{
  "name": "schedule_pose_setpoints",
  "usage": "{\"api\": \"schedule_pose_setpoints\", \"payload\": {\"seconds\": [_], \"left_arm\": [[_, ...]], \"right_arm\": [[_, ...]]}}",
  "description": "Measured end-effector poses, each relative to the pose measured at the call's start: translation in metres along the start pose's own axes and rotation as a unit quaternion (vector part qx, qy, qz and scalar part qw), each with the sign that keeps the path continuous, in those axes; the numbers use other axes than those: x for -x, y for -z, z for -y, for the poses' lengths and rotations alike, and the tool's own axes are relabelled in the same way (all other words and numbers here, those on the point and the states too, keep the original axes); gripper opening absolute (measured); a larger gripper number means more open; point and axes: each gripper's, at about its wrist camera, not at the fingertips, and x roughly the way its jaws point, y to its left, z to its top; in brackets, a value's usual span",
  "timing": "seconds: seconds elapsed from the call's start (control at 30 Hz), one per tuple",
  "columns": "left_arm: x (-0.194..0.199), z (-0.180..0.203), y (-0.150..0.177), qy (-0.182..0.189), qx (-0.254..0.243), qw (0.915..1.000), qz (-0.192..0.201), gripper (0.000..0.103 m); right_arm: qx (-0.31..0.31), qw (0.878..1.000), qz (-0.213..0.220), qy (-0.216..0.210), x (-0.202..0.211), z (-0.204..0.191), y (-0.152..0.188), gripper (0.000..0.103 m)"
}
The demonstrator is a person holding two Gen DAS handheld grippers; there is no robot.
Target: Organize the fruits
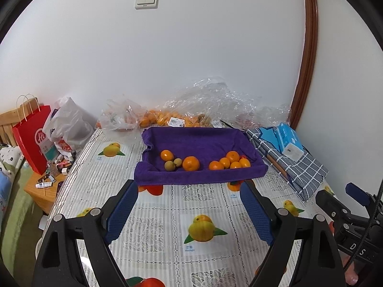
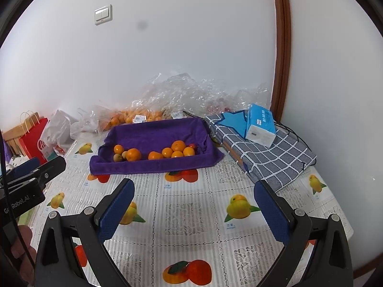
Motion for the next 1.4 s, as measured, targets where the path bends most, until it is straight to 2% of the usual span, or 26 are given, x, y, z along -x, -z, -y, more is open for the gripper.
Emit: {"api": "schedule_pose_setpoints", "payload": {"seconds": [1.4], "left_arm": [[-0.019,-0.012,0.002,-0.012,0.004,0.9998,-0.012,0.086]], "right_arm": [[0.001,1.000,-0.004,0.006,-0.008,-0.005,0.003,0.099]]}}
